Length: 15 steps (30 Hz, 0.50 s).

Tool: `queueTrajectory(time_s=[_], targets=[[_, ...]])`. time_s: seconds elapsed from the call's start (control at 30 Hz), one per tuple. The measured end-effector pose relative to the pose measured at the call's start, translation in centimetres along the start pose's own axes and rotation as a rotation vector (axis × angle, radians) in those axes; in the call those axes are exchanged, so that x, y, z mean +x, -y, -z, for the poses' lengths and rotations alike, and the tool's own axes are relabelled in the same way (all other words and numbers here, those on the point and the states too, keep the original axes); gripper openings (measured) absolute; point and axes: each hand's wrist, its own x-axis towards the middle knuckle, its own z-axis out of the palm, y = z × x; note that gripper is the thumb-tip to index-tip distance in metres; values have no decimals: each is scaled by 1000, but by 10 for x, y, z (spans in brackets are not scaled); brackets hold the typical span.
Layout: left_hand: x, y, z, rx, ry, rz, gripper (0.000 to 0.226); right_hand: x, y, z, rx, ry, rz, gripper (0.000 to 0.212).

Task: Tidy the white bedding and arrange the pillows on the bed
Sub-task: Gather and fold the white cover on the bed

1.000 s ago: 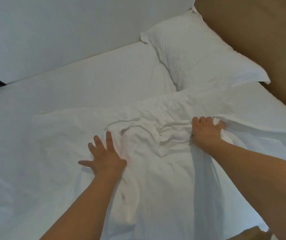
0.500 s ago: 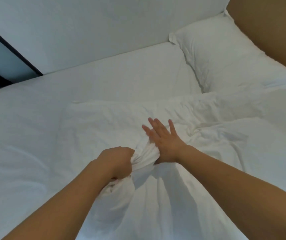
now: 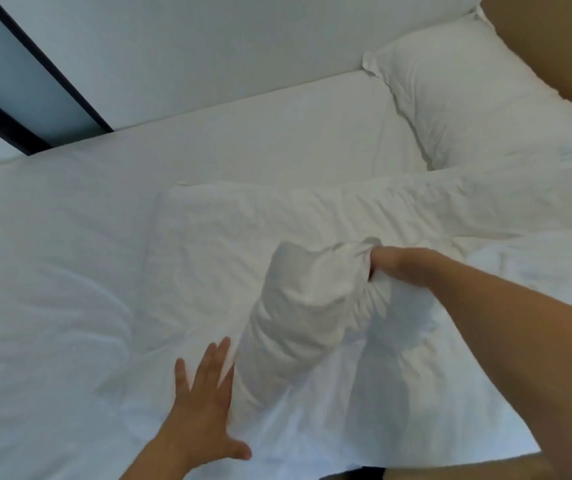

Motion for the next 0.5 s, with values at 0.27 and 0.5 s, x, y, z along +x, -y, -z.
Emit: queueTrajectory(time_s=[0.27, 0.5], targets=[[68, 42, 41, -736, -482, 207, 24, 5, 46, -20, -319, -478, -121, 38], [63, 146, 65, -1218, 33, 8, 106, 15, 101, -100, -785, -917, 183, 82]])
